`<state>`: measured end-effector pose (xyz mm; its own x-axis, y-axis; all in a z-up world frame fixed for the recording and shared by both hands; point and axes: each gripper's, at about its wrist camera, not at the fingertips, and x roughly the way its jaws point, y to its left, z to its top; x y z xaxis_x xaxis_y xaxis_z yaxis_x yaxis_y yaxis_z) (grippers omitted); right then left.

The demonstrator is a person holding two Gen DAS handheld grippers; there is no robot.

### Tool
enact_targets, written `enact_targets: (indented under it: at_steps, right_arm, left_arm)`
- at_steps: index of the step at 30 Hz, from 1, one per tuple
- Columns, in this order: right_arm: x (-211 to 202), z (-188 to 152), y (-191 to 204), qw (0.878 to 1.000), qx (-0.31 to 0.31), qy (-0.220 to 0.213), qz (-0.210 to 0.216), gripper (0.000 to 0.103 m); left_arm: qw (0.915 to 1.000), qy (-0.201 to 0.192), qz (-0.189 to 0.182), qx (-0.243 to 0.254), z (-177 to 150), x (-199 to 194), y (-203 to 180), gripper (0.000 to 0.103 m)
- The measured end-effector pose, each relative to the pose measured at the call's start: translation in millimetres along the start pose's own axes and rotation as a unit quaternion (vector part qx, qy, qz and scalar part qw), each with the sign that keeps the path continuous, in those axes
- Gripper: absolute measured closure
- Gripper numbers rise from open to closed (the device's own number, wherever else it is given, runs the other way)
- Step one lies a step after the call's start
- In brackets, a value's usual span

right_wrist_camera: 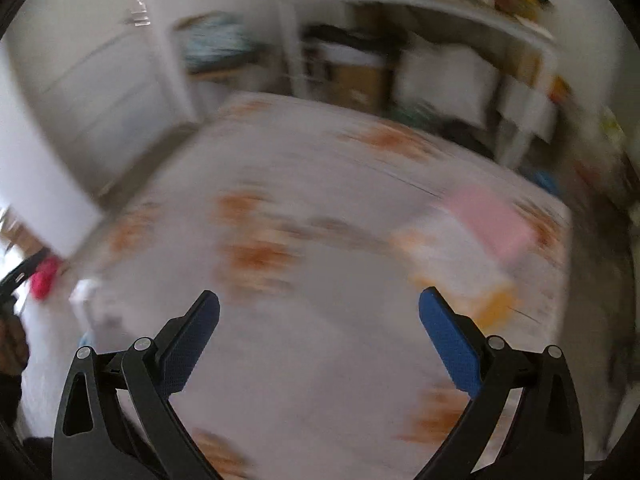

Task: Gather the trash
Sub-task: 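Move both open grippers back over the table, then grasp the yellow-and-white Calcitriol box with the right gripper, then grasp the pink bubble-wrap pouch with the left gripper while the right gripper holds the box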

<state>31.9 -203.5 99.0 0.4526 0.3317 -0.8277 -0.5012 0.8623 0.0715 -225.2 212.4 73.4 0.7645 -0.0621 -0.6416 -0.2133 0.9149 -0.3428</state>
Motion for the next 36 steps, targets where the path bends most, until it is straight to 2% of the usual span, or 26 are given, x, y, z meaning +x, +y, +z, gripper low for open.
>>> enact_targets:
  at_steps: [2, 3, 5, 7, 10, 15, 20, 22, 23, 27, 29, 33, 36]
  right_arm:
    - [12.6, 2.1, -40.7, 1.0, 0.016, 0.012, -0.012, 0.006]
    - [24.9, 5.7, -61.3, 0.999, 0.016, 0.033, -0.023, 0.006]
    - [47.7, 7.6, -84.8, 0.998, 0.008, 0.058, -0.019, 0.006]
    - [64.0, 11.9, -98.4, 0.998, -0.003, 0.062, -0.009, 0.006]
    - [75.9, 14.5, -90.7, 0.999, -0.032, 0.043, 0.006, 0.006]
    - [108.3, 13.6, -85.0, 0.995, -0.065, 0.073, -0.008, 0.006]
    - [123.7, 5.4, -86.6, 0.995, -0.053, 0.084, -0.032, 0.006]
    - [126.0, 1.0, -91.0, 0.996, -0.023, 0.079, -0.027, 0.018]
    - [123.6, -1.5, -92.3, 0.997, -0.012, 0.066, -0.031, 0.019]
    - [115.7, -11.2, -90.5, 0.998, 0.012, 0.05, -0.034, 0.025]
    - [106.4, -17.6, -90.0, 0.998, 0.035, 0.045, -0.015, 0.025]
    - [73.7, -38.2, -85.5, 0.997, 0.069, 0.014, -0.015, 0.026]
    - [49.9, -59.3, -87.2, 0.995, 0.095, 0.001, -0.038, 0.026]
  left_arm:
    - [0.9999, 0.012, -0.003, 0.009, -6.4, 9.8, -8.9, 0.021]
    - [0.9997, 0.019, -0.004, 0.012, -9.0, 15.0, -14.6, 0.021]
    - [0.9996, 0.026, -0.004, 0.013, -14.1, 18.1, -16.9, 0.021]
    - [0.9994, 0.033, 0.002, 0.012, -15.6, 20.3, -12.8, 0.021]
    - [0.999, 0.041, 0.016, 0.005, -15.3, 27.5, -8.4, 0.021]
    - [0.9986, 0.045, 0.029, 0.001, -11.6, 30.2, -2.0, 0.021]
    - [0.9985, 0.05, 0.023, 0.001, -10.1, 33.6, -3.3, 0.021]
    - [0.9984, 0.053, 0.018, 0.004, -9.3, 38.7, -6.5, 0.021]
    - [0.9984, 0.054, 0.015, 0.005, -9.0, 41.2, -9.4, 0.021]
    - [0.9982, 0.057, -0.006, 0.019, -3.7, 49.2, -26.2, 0.021]
    - [0.9975, 0.059, -0.021, 0.034, 3.0, 54.1, -41.3, 0.021]
    - [0.9915, 0.073, -0.084, 0.067, 29.0, 74.9, -97.2, 0.02]
    - [0.9832, 0.088, -0.138, 0.081, 50.1, 104.5, -152.7, 0.02]
